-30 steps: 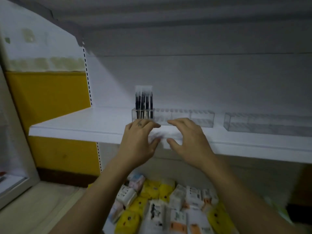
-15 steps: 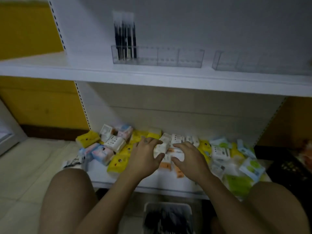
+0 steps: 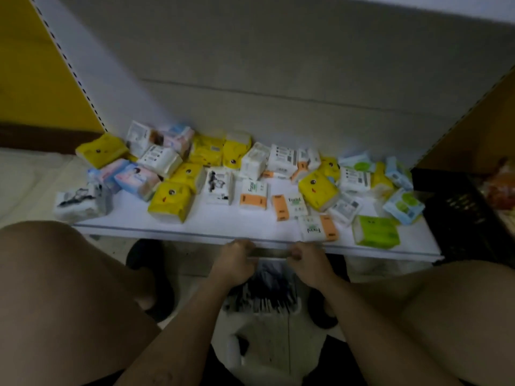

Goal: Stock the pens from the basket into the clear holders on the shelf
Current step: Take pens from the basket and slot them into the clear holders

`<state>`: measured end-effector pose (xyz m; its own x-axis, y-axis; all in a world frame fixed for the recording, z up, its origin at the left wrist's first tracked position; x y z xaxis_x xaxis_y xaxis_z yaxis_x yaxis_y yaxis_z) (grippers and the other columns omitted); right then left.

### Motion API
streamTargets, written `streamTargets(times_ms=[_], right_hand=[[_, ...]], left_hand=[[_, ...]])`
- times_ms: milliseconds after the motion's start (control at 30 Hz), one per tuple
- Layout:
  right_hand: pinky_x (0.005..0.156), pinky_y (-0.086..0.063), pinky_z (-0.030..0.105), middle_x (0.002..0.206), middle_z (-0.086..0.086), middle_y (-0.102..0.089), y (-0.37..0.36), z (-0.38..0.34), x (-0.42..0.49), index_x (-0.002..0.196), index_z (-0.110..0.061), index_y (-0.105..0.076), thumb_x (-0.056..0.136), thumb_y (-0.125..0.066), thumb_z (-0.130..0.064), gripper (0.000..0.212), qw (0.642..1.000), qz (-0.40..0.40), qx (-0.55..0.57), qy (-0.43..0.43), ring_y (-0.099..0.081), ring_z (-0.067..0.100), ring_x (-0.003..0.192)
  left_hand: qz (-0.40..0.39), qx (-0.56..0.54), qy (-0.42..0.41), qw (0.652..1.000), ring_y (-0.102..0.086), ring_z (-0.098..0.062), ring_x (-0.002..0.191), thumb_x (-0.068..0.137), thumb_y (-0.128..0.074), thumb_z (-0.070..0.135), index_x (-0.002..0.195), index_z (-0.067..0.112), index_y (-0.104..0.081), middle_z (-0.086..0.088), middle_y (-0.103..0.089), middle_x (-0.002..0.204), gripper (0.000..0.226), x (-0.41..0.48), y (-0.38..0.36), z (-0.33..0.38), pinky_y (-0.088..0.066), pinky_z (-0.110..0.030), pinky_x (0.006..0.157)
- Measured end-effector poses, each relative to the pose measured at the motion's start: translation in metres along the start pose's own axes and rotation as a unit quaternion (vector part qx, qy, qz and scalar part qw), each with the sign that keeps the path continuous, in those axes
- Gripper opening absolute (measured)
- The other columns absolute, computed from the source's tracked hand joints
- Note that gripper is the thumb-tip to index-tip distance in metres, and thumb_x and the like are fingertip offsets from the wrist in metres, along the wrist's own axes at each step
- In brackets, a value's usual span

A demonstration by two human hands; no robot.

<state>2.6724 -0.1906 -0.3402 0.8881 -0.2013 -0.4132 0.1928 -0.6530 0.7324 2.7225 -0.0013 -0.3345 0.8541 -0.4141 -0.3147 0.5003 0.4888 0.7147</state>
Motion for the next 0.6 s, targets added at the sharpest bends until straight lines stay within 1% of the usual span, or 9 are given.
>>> streamTargets(times_ms=[67, 133, 167, 300, 333, 367, 433, 500, 600], right_hand=[[0.082, -0.05, 0.041, 0.095, 0.018, -0.065, -0.008, 0.012, 0.0, 0.096, 0.003, -0.064, 0.095, -0.054, -0.018, 0.023, 0.999, -0.029, 0.011, -0.035, -0.061, 0.032, 0.091], [0.077, -0.048, 0.036, 0.083, 0.011, -0.059, -0.015, 0.029, 0.002, 0.084, -0.004, -0.059, 0.096, -0.052, -0.02, 0.022, 0.996, -0.06, 0.005, -0.069, -0.058, 0.024, 0.078], [0.078, -0.048, 0.036, 0.084, 0.009, -0.059, -0.019, 0.039, 0.003, 0.085, -0.005, -0.058, 0.096, -0.052, -0.021, 0.02, 0.993, -0.078, 0.0, -0.084, -0.057, 0.023, 0.079], [0.096, -0.046, 0.047, 0.116, 0.033, -0.058, -0.035, 0.071, 0.014, 0.114, 0.015, -0.058, 0.097, -0.053, -0.019, 0.038, 0.98, -0.146, -0.018, -0.131, -0.055, 0.044, 0.109], [0.096, -0.044, 0.047, 0.118, 0.033, -0.057, -0.04, 0.074, 0.016, 0.114, 0.017, -0.057, 0.097, -0.052, -0.018, 0.039, 0.977, -0.166, -0.022, -0.135, -0.054, 0.044, 0.112], [0.095, -0.044, 0.046, 0.116, 0.034, -0.057, -0.046, 0.075, 0.019, 0.112, 0.017, -0.058, 0.098, -0.051, -0.017, 0.038, 0.974, -0.18, -0.02, -0.133, -0.054, 0.044, 0.111], [0.084, -0.046, 0.042, 0.1, 0.034, -0.055, -0.059, 0.076, 0.028, 0.095, 0.014, -0.06, 0.097, -0.053, -0.016, 0.032, 0.971, -0.198, -0.016, -0.134, -0.058, 0.04, 0.101], [0.077, -0.046, 0.036, 0.092, 0.032, -0.051, -0.071, 0.077, 0.037, 0.086, 0.01, -0.059, 0.095, -0.056, -0.016, 0.027, 0.969, -0.204, -0.011, -0.141, -0.058, 0.038, 0.093], [0.09, -0.048, 0.043, 0.11, 0.035, -0.058, -0.081, 0.078, 0.05, 0.107, 0.016, -0.061, 0.093, -0.057, -0.017, 0.036, 0.969, -0.209, -0.013, -0.133, -0.058, 0.044, 0.103]], left_hand=[[-0.05, -0.007, 0.03, 0.998, -0.058, -0.026, 0.11, 0.089, -0.062, 0.024, 0.112, 0.013, -0.063, -0.006, -0.063, 0.116, 0.026, 0.001, -0.015, -0.008, -0.046, -0.027, 0.09], [-0.085, 0.0, 0.056, 0.995, -0.059, -0.027, 0.108, 0.09, -0.061, 0.026, 0.111, 0.011, -0.063, -0.009, -0.064, 0.114, 0.026, 0.007, -0.03, -0.017, -0.049, -0.031, 0.09], [-0.098, 0.001, 0.066, 0.993, -0.06, -0.027, 0.105, 0.089, -0.061, 0.025, 0.11, 0.01, -0.063, -0.01, -0.065, 0.113, 0.026, 0.011, -0.037, -0.022, -0.05, -0.031, 0.088], [-0.15, 0.006, 0.097, 0.984, -0.058, -0.023, 0.103, 0.09, -0.061, 0.029, 0.123, 0.012, -0.058, -0.009, -0.062, 0.118, 0.037, 0.025, -0.063, -0.043, -0.047, -0.026, 0.082], [-0.162, 0.011, 0.102, 0.981, -0.058, -0.02, 0.094, 0.09, -0.059, 0.029, 0.117, 0.012, -0.06, -0.009, -0.063, 0.11, 0.032, 0.027, -0.069, -0.049, -0.044, -0.025, 0.077], [-0.171, 0.018, 0.105, 0.979, -0.055, -0.016, 0.08, 0.091, -0.057, 0.028, 0.101, 0.011, -0.062, -0.008, -0.063, 0.095, 0.02, 0.029, -0.073, -0.054, -0.042, -0.024, 0.069], [-0.173, 0.024, 0.128, 0.976, -0.043, -0.011, 0.059, 0.093, -0.053, 0.025, 0.068, 0.012, -0.052, -0.001, -0.05, 0.066, 0.028, 0.035, -0.087, -0.066, -0.035, -0.025, 0.054], [-0.173, 0.025, 0.144, 0.974, -0.041, -0.012, 0.056, 0.097, -0.047, 0.024, 0.061, 0.013, -0.048, 0.003, -0.043, 0.059, 0.037, 0.038, -0.099, -0.072, -0.033, -0.027, 0.054], [-0.154, 0.04, 0.159, 0.974, -0.051, -0.023, 0.066, 0.097, -0.045, 0.024, 0.063, 0.012, -0.052, -0.003, -0.05, 0.064, 0.037, 0.037, -0.115, -0.077, -0.041, -0.031, 0.058]])
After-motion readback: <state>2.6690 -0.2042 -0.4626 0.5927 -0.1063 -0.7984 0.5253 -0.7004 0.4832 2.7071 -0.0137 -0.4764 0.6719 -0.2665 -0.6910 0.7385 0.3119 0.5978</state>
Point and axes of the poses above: each hand's wrist, its own x-axis towards the middle knuckle, its own y-axis out of the back of the hand, z = x × y, the point moved 1 cm from there along x, towards the middle knuckle
